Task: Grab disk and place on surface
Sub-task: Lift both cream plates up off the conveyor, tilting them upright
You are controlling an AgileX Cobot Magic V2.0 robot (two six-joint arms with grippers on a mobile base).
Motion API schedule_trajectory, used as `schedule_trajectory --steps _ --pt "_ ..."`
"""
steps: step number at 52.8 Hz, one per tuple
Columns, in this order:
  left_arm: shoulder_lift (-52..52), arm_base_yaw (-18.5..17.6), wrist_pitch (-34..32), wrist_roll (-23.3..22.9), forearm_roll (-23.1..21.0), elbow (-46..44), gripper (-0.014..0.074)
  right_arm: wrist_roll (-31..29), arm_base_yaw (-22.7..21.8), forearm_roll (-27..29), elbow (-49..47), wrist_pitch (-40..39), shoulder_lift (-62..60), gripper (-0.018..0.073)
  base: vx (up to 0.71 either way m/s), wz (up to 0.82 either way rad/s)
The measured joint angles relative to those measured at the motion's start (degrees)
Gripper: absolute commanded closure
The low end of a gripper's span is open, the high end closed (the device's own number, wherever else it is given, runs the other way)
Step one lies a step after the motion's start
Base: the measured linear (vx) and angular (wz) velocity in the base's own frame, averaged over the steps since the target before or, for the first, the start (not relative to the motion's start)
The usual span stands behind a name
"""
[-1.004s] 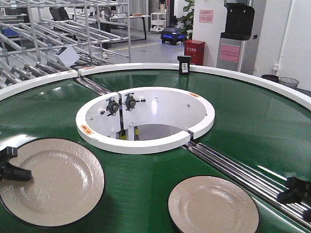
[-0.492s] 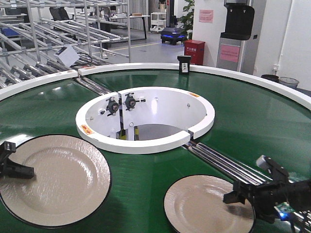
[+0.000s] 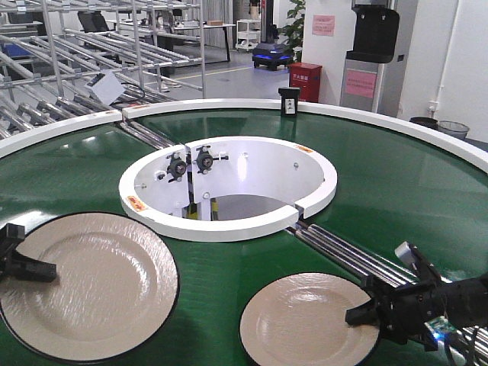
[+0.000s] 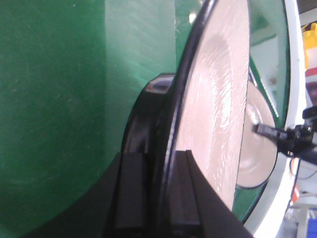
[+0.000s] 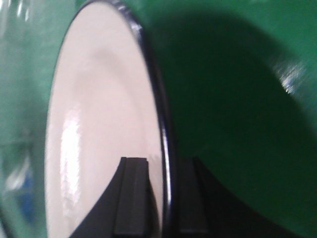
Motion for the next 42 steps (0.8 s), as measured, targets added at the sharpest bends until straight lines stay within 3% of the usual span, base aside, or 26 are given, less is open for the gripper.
schedule_trajectory --steps 11,22,28,42 --pt "0.00 0.00 -2.47 -1.56 -3.94 0.00 0.0598 0.03 -4.03 -3.26 0.47 4.52 -6.77 0.0568 0.00 0.00" --pt "0.00 -1.39 -5.04 -5.70 -3.74 0.04 0.0598 7.08 -4.35 -2.38 -1.13 8.98 -17.03 0.0567 0.00 0.00" --pt "0.00 -5.40 -5.37 -6.17 -4.01 0.72 0.0598 13.18 -2.47 -2.99 -4.90 11.63 -21.04 0.0567 0.00 0.00" --pt "0.00 -20.72 -6.38 -8.99 -5.16 5.72 0.0598 27.88 7.44 -3.90 -15.93 11.53 -22.75 0.0567 0.00 0.00"
